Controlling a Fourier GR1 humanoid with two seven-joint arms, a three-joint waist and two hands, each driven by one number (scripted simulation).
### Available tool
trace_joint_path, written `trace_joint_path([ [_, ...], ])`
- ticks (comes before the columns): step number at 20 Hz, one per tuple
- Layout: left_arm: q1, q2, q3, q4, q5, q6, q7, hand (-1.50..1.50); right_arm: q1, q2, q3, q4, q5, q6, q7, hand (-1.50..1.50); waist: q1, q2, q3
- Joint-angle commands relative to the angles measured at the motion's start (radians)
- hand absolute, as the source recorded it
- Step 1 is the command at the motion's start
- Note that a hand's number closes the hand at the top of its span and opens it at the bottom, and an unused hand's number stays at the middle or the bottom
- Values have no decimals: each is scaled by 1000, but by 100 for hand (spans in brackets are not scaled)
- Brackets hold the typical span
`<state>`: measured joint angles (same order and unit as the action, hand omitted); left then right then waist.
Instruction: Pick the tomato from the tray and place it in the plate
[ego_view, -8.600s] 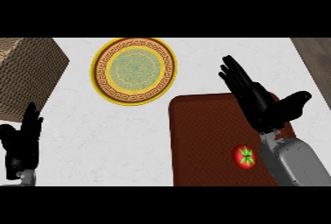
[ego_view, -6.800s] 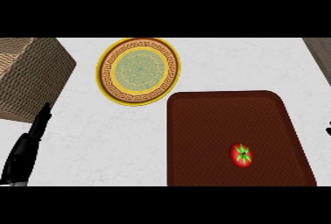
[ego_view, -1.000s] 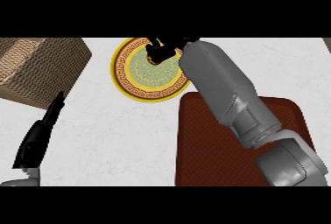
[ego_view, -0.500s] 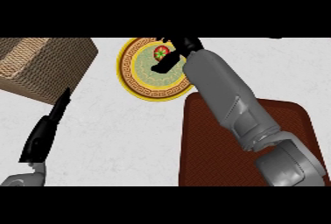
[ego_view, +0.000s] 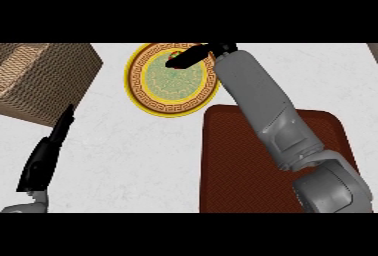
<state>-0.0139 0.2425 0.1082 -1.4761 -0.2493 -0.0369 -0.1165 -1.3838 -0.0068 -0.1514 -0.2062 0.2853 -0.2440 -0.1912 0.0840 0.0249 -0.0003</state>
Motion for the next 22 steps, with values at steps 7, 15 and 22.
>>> trace_joint_path([
  [7,25,-1,14,8,4,2,-27,0,101,-204,-180,-16,-167,200,-179,-150,-18,9,1],
  [15,34,-8,-12,-60,-5,-10,19,0,170,-315,-170,20,-140,325,-328,-150,3,11,3],
  [22,14,10,20,-17,5,-12,-6,0,198,-416,-178,50,-137,419,-370,-150,2,15,3],
])
